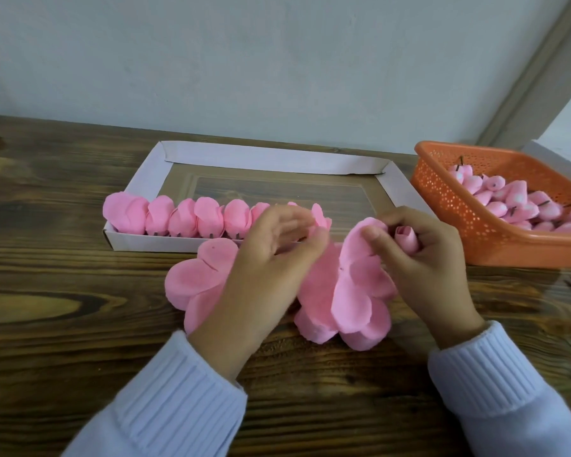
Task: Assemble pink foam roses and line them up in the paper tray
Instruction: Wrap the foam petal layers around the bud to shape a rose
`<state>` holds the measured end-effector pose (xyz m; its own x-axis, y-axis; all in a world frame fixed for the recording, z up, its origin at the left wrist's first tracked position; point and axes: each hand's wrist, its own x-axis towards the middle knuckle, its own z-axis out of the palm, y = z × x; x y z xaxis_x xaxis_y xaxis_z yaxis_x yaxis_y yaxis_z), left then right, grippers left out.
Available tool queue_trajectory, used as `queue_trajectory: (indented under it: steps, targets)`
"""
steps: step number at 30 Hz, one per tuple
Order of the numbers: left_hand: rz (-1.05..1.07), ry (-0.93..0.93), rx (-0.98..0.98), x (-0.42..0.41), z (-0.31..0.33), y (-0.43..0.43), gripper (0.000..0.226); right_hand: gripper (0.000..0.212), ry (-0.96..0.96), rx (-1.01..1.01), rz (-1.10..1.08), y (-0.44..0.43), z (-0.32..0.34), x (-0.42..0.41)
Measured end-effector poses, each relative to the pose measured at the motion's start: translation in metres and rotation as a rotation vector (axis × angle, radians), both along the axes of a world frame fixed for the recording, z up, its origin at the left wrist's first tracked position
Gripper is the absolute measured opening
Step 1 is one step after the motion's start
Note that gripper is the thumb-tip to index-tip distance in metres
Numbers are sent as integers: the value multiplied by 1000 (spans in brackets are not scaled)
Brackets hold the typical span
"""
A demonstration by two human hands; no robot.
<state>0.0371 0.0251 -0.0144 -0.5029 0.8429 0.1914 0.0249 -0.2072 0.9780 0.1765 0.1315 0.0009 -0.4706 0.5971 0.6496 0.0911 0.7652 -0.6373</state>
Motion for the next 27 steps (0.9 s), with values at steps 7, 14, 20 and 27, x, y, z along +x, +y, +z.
queue_trajectory:
  steps: [7, 14, 20, 27]
  targets:
    - [-189, 63, -25, 3, -4, -2, 54, 19, 101, -58, 58, -6, 2, -1]
    - [-226, -209, 12, 7, 5, -2, 12, 13, 149, 6, -80, -14, 2, -4]
    - [-188, -595, 9, 6, 5, 0, 20, 15, 237, -453, -68, -13, 5, -9]
    - [-85, -666, -24, 5, 4, 2, 18, 23, 463, -1079, 20, 4, 7, -6]
